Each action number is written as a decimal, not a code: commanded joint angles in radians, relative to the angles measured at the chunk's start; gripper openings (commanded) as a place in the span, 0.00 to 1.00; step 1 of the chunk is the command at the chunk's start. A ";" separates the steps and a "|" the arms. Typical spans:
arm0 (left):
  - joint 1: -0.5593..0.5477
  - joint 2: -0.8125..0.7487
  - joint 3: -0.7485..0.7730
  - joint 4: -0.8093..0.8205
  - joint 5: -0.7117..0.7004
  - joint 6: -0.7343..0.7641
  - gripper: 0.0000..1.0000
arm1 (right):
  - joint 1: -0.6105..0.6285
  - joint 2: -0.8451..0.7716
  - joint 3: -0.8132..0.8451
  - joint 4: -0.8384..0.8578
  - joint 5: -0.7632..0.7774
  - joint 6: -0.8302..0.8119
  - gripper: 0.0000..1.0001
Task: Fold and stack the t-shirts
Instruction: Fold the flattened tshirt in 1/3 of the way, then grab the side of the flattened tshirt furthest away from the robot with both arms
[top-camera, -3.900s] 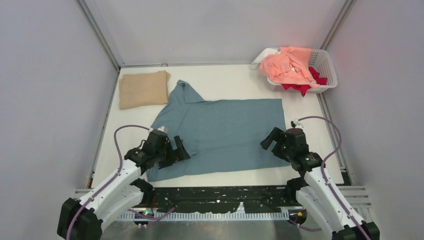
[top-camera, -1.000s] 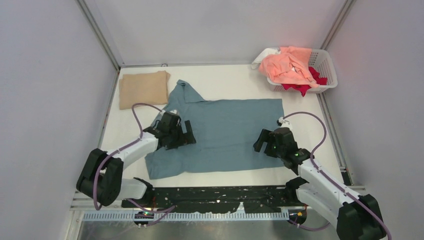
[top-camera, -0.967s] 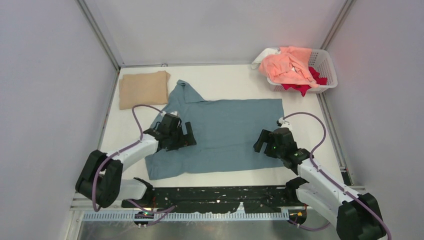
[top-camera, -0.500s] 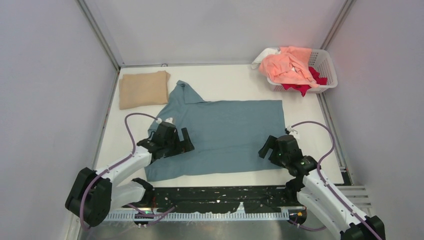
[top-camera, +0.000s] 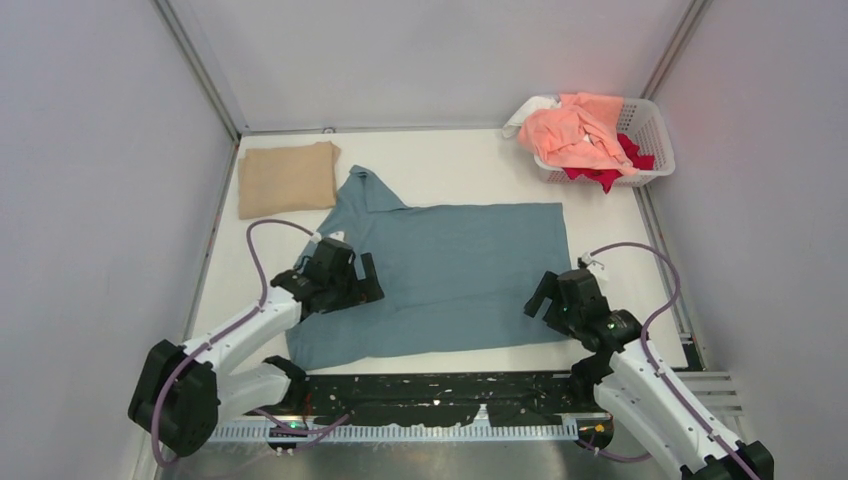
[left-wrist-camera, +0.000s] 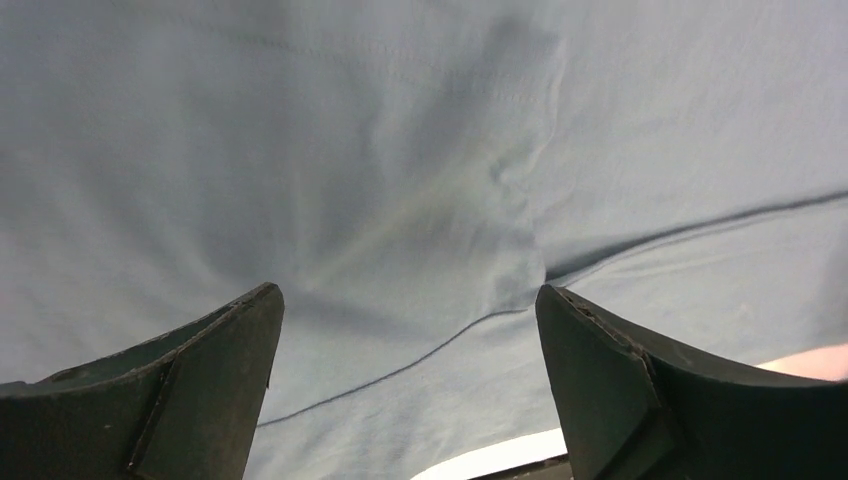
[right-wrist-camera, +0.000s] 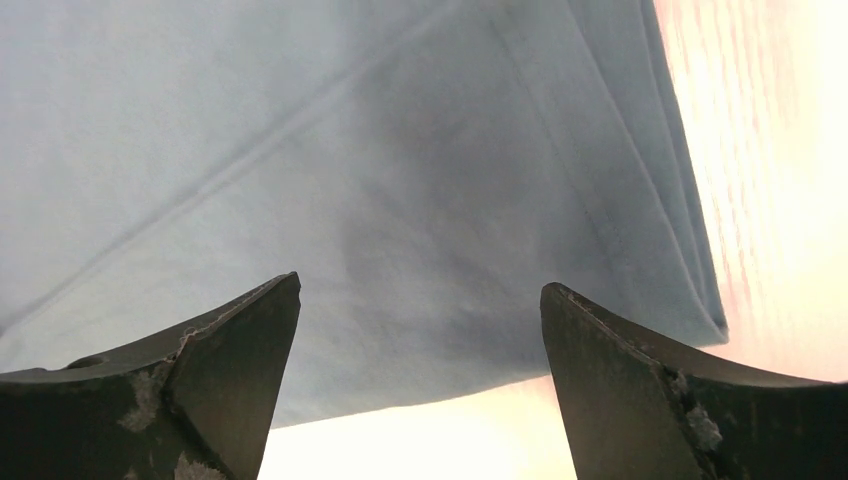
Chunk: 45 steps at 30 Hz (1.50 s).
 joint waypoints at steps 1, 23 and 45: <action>0.018 0.102 0.272 -0.089 -0.153 0.041 0.99 | 0.004 0.014 0.097 0.127 0.051 -0.064 0.95; 0.279 1.175 1.495 -0.130 -0.132 0.064 0.99 | -0.019 0.173 0.155 0.650 0.358 -0.236 0.95; 0.308 1.371 1.606 -0.062 -0.007 -0.108 0.44 | -0.070 0.281 0.179 0.656 0.353 -0.185 0.95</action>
